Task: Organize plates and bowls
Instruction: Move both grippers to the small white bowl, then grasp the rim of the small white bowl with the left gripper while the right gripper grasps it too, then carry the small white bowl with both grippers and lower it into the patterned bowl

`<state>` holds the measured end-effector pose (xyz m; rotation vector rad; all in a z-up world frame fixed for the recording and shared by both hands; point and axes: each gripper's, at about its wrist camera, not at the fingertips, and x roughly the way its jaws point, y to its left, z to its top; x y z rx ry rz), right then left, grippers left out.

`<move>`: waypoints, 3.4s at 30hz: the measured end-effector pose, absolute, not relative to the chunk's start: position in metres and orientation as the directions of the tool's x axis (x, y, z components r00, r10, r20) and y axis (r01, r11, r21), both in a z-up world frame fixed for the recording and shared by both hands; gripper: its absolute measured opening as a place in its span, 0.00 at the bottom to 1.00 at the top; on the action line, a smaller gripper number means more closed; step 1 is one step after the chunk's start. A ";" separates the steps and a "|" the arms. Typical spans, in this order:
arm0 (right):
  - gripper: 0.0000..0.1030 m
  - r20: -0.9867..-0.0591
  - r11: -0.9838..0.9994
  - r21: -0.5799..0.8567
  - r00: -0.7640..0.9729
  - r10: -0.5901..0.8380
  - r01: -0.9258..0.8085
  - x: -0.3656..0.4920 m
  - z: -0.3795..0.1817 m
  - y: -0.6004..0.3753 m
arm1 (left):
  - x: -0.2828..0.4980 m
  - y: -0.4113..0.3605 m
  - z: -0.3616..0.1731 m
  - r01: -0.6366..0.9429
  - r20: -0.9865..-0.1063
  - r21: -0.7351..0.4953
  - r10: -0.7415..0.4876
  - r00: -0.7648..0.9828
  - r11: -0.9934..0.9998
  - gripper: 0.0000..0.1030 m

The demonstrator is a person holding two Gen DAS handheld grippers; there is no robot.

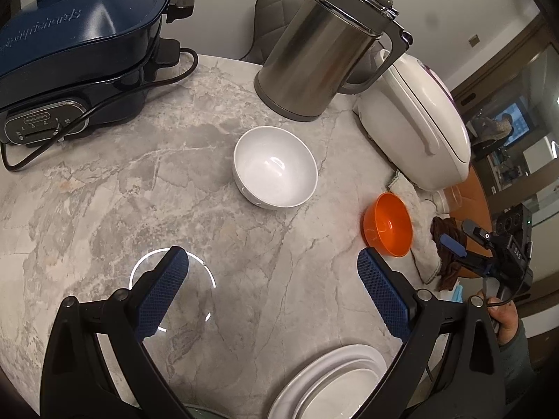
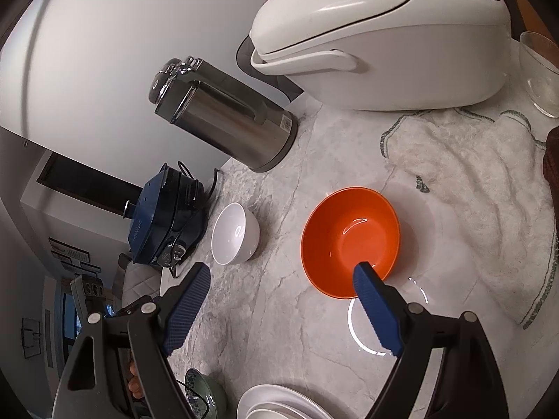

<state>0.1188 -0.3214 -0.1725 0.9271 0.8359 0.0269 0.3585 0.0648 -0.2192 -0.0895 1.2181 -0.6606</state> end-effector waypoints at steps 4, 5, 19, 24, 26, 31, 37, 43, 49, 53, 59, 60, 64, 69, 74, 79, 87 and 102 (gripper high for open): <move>0.84 -0.612 0.626 0.721 0.697 0.374 0.297 0.133 -0.168 -0.316 | 0.374 0.054 -0.231 0.424 -0.852 -0.385 -0.492 0.178 0.820 0.95; 0.84 -0.609 0.634 0.719 0.698 0.377 0.285 0.139 -0.166 -0.315 | 0.378 0.051 -0.233 0.422 -0.856 -0.381 -0.487 0.177 0.823 0.95; 0.78 -0.630 0.691 0.697 0.623 0.463 0.191 0.216 -0.165 -0.285 | 0.425 0.024 -0.268 0.408 -0.879 -0.336 -0.439 0.188 0.849 0.86; 0.66 -0.692 0.709 0.676 0.501 0.520 0.199 0.268 -0.203 -0.249 | 0.455 0.020 -0.297 0.386 -0.902 -0.314 -0.399 0.165 0.868 0.67; 0.64 -0.715 0.721 0.660 0.472 0.515 0.213 0.284 -0.216 -0.241 | 0.464 0.018 -0.308 0.376 -0.907 -0.322 -0.397 0.140 0.869 0.60; 0.59 -0.740 0.710 0.650 0.436 0.512 0.271 0.309 -0.239 -0.240 | 0.475 0.008 -0.327 0.393 -0.904 -0.358 -0.420 0.083 0.847 0.39; 0.50 -0.757 0.703 0.645 0.377 0.534 0.298 0.327 -0.258 -0.239 | 0.487 0.000 -0.336 0.413 -0.893 -0.394 -0.449 0.041 0.821 0.28; 0.21 -0.750 0.685 0.659 0.344 0.565 0.311 0.333 -0.268 -0.237 | 0.491 -0.007 -0.339 0.432 -0.896 -0.396 -0.444 0.012 0.810 0.13; 0.18 -0.738 0.671 0.673 0.347 0.579 0.312 0.337 -0.271 -0.238 | 0.493 -0.005 -0.339 0.414 -0.888 -0.420 -0.460 -0.002 0.808 0.13; 0.18 -0.739 0.672 0.672 0.342 0.581 0.312 0.333 -0.270 -0.239 | 0.489 -0.001 -0.336 0.405 -0.888 -0.421 -0.460 0.000 0.812 0.12; 0.18 -0.732 0.672 0.679 0.349 0.586 0.295 0.329 -0.259 -0.231 | 0.477 0.013 -0.316 0.391 -0.884 -0.422 -0.467 0.020 0.818 0.12; 0.18 -0.728 0.670 0.683 0.350 0.590 0.290 0.328 -0.255 -0.228 | 0.474 0.018 -0.311 0.387 -0.883 -0.425 -0.470 0.024 0.818 0.12; 0.18 -0.715 0.674 0.694 0.350 0.605 0.253 0.317 -0.237 -0.211 | 0.450 0.042 -0.284 0.386 -0.882 -0.416 -0.469 0.049 0.823 0.12; 0.18 -0.706 0.689 0.700 0.327 0.628 0.189 0.297 -0.211 -0.174 | 0.405 0.088 -0.256 0.358 -0.882 -0.408 -0.464 0.085 0.840 0.12; 0.19 -0.689 0.689 0.716 0.279 0.669 0.115 0.268 -0.194 -0.124 | 0.348 0.146 -0.233 0.297 -0.881 -0.406 -0.456 0.125 0.864 0.12; 0.19 -0.683 0.688 0.724 0.200 0.703 0.053 0.238 -0.191 -0.064 | 0.282 0.210 -0.228 0.207 -0.892 -0.401 -0.432 0.136 0.892 0.12; 0.20 -0.699 0.700 0.714 0.070 0.712 0.011 0.194 -0.210 0.007 | 0.197 0.273 -0.252 0.110 -0.908 -0.399 -0.409 0.094 0.910 0.12; 0.20 -0.794 0.794 0.608 0.013 0.608 0.034 0.150 -0.252 0.030 | 0.162 0.276 -0.307 0.106 -0.917 -0.393 -0.397 0.026 0.914 0.12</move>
